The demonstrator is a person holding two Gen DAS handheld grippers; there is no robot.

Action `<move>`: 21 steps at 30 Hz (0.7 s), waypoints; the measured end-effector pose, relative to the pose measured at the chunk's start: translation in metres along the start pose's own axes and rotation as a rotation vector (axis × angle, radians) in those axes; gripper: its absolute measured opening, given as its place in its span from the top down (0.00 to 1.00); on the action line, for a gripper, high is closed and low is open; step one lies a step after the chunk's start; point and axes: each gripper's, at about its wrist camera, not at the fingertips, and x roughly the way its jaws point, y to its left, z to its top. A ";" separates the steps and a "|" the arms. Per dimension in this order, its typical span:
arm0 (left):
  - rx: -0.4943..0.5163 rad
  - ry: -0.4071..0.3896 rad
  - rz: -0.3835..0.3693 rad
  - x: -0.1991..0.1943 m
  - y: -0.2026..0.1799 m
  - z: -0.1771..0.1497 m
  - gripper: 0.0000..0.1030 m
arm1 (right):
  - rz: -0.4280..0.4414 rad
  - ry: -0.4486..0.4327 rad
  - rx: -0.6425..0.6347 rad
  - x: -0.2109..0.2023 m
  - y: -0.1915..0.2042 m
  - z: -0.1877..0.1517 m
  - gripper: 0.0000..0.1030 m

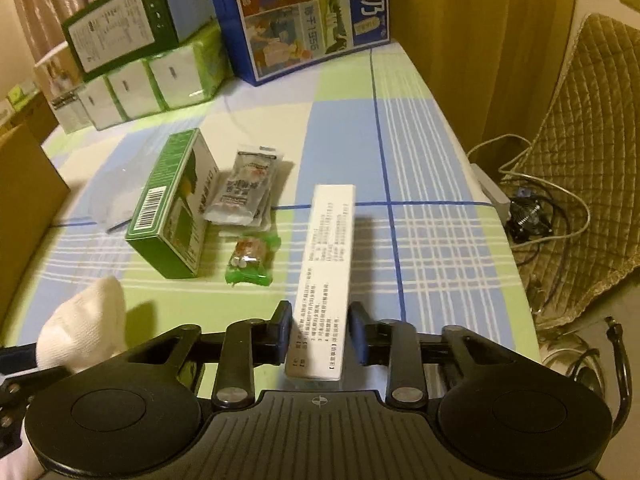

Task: Organize objects
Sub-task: 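Grasp the white cloth with the left tool while the right tool grasps the white printed box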

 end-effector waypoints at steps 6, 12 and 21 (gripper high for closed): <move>-0.019 -0.035 -0.008 -0.006 -0.001 0.001 0.44 | -0.022 -0.001 0.033 -0.019 0.009 -0.013 0.78; -0.011 -0.030 -0.008 0.005 -0.006 0.005 0.41 | -0.009 0.015 0.083 -0.043 0.019 -0.042 0.78; 0.050 -0.010 0.022 0.026 -0.013 0.006 0.46 | -0.006 -0.033 0.084 -0.043 0.021 -0.054 0.57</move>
